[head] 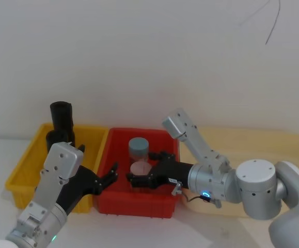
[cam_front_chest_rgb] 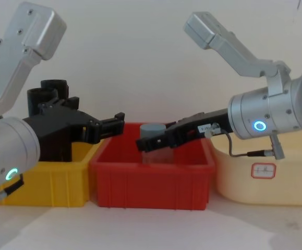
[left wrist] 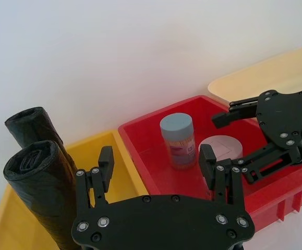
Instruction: Pick up the garbage bag with the one hand and transfer it to the other hand.
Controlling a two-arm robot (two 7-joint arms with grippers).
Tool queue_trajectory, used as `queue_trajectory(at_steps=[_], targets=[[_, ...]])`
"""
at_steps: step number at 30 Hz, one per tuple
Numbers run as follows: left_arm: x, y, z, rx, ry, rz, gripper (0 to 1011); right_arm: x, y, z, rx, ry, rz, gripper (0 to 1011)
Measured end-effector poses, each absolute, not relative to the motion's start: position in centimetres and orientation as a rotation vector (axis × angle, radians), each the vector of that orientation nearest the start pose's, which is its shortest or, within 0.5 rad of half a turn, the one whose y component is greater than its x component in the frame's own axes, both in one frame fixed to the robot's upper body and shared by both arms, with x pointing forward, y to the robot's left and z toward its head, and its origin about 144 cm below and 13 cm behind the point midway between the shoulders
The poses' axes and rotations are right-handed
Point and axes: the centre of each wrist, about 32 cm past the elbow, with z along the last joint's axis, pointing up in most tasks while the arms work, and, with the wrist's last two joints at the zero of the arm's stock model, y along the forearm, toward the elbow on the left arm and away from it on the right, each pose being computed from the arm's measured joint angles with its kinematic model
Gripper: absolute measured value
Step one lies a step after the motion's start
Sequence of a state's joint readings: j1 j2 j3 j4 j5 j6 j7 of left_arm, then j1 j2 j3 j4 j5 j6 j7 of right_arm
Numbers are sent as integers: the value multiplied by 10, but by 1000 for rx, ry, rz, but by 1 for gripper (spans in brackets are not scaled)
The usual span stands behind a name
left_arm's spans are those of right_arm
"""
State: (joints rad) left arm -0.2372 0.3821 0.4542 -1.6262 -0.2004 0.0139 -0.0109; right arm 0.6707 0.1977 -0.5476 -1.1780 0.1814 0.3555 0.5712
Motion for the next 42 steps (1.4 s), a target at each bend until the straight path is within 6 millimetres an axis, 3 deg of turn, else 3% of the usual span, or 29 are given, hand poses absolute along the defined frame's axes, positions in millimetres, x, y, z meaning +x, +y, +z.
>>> queue_trajectory(at_steps=[29,35,42], targets=[[492,198,1204,61,-268,1124,1001,626,-160,1242,-433,43,-650,995],[492,198,1204,61,-268,1124,1001,627,-159,1242,-437,48,-646,894],[492,198,1204,61,-268,1124,1001,628,-159,1241,-442,54,-642,687]])
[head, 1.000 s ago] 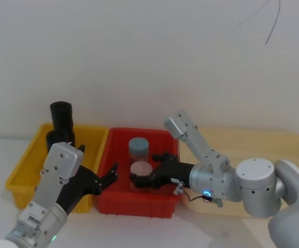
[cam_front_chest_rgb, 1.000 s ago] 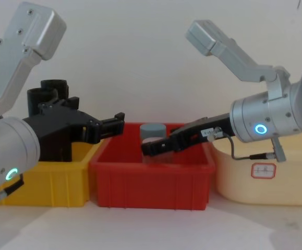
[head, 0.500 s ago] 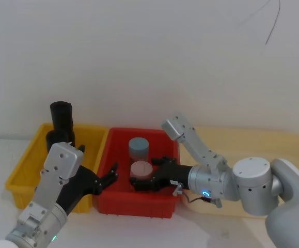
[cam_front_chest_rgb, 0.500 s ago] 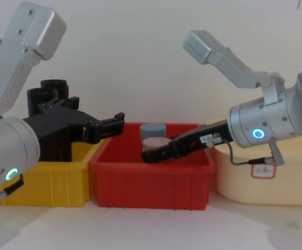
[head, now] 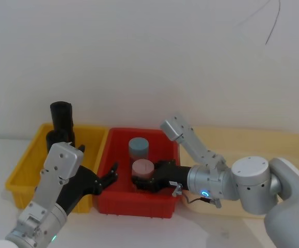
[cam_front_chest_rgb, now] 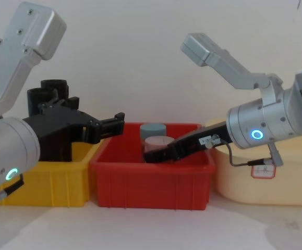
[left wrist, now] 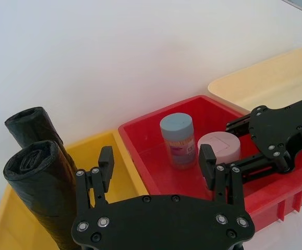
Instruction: Pick up the garbage bag with the one hand and transfer it to the other hand.
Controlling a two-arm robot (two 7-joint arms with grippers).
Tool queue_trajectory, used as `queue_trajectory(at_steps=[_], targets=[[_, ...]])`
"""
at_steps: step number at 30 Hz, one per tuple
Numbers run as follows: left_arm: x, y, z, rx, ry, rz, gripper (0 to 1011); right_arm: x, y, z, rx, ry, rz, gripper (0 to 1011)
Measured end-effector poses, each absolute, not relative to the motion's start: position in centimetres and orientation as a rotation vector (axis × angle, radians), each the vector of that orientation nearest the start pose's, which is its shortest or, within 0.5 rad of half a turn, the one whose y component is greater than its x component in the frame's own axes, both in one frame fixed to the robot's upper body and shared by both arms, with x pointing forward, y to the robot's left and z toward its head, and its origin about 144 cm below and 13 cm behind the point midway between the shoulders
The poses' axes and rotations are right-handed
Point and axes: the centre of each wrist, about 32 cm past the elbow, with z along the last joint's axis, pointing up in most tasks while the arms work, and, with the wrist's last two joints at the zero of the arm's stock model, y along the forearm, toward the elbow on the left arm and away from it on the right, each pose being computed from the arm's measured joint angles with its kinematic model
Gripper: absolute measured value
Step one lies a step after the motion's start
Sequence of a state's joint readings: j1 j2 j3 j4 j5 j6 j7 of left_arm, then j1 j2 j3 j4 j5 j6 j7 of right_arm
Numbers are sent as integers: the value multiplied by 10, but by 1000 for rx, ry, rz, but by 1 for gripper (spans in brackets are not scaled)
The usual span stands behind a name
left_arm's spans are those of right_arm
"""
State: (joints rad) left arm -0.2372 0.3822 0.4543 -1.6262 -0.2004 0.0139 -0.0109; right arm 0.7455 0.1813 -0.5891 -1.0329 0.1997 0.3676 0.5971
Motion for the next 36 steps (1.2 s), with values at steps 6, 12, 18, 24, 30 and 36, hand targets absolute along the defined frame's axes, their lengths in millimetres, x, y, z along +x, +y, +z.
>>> queue_trajectory(at_steps=[6,12,18,24,30,36], targets=[[492,198,1204,61,-268,1124,1001,628,-159,1241,-443,55,-641,664],[492,198,1204,61,-268,1124,1001,627,-159,1242,-441,51,-641,663],[492,198,1204,61,-268,1124,1001,619,-162,1247,-407,18,-668,663],[492,198,1204,61,-268,1124,1001,607,-169,1258,-348,-28,-709,663],[492,198,1204,61,-268,1124,1001,592,-179,1270,-283,-76,-769,663],[492,198,1204,61,-268,1124,1001,578,-186,1280,-234,-118,-835,663]])
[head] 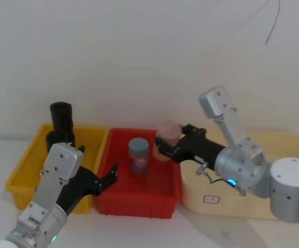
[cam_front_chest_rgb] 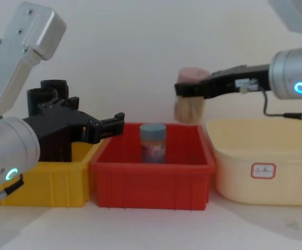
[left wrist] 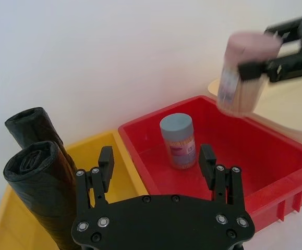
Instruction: Pick up the garbage bag with the one hand and transfer it to the other hand.
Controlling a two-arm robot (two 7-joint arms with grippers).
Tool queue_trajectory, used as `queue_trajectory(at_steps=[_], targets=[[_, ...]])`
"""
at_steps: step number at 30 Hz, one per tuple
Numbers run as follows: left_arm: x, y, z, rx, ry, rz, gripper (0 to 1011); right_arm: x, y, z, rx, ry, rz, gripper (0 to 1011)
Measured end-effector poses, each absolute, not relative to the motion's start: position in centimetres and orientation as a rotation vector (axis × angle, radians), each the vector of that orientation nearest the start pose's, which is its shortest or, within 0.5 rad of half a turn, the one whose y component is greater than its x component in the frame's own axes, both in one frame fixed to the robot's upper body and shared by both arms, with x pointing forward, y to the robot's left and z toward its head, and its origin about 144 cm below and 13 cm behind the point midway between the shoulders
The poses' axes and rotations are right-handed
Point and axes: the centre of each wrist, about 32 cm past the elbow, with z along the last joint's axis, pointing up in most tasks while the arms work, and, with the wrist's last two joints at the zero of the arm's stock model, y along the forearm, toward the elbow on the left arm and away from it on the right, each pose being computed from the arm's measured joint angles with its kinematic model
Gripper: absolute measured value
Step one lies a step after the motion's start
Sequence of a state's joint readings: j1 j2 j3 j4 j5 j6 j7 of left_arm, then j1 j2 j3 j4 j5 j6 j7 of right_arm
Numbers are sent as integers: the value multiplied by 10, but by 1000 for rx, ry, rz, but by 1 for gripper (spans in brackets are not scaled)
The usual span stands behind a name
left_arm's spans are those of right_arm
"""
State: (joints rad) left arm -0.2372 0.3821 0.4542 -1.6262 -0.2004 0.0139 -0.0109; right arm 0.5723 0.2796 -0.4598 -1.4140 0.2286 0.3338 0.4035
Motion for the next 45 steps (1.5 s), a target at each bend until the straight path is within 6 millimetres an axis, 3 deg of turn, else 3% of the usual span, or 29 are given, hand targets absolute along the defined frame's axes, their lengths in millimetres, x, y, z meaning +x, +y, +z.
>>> queue_trajectory(at_steps=[17,45], targets=[[492,198,1204,61,-268,1124,1001,532,-206,1284,-159,-215,-1084,663],[492,198,1204,61,-268,1124,1001,464,-244,1236,-184,-144,-1506,663]])
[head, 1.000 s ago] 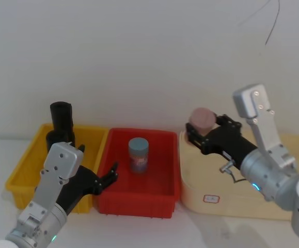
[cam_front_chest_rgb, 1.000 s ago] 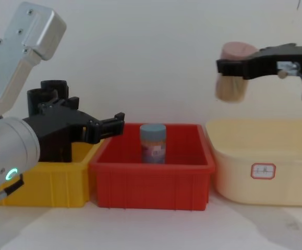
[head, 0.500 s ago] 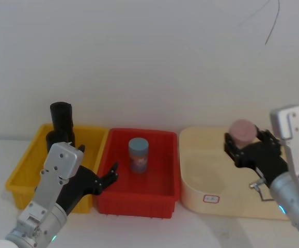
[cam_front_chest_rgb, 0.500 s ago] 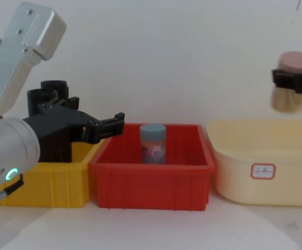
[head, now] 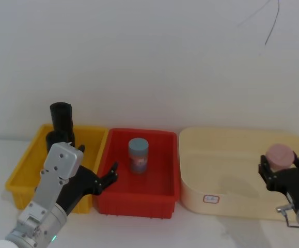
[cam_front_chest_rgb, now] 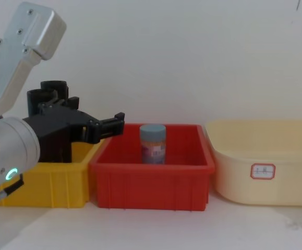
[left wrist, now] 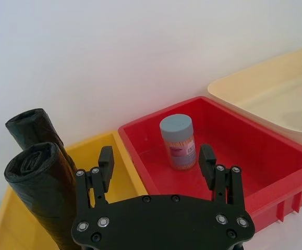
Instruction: Pick up the garbage bag with the one hand and transfer it to the other hand.
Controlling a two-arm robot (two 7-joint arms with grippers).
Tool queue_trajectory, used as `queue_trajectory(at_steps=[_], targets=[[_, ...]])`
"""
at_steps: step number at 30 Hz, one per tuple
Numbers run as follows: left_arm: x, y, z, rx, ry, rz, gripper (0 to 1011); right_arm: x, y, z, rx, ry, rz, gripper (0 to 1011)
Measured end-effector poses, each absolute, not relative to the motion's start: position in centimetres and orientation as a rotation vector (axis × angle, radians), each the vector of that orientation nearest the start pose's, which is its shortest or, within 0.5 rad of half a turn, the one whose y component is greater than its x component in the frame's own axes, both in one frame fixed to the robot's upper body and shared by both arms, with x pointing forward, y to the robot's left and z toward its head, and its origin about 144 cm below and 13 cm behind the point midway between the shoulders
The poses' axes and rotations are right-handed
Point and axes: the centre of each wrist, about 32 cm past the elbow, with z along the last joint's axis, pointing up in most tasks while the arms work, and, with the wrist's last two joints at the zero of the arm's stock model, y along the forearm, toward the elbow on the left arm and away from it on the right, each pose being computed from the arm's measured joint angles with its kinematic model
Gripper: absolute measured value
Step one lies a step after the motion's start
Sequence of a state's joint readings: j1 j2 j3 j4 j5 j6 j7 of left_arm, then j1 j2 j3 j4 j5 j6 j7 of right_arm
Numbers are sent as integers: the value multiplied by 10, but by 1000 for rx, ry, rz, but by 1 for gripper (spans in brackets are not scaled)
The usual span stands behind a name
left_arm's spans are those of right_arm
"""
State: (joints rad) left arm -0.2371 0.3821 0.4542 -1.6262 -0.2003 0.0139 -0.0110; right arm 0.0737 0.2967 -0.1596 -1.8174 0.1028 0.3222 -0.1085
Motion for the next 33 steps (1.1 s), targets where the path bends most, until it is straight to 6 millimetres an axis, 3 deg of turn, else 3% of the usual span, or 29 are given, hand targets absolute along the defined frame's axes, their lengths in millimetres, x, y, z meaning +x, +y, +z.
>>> queue_trajectory(at_steps=[10,25,33], targets=[[492,198,1204,61,-268,1124,1001,464,-244,1235,-182,-153,-1515,663],[492,198,1204,61,-268,1124,1001,502,-231,1248,-189,-188,-1409,666],[492,198,1204,61,-268,1124,1001,513,-227,1253,-200,-195,-1385,915]])
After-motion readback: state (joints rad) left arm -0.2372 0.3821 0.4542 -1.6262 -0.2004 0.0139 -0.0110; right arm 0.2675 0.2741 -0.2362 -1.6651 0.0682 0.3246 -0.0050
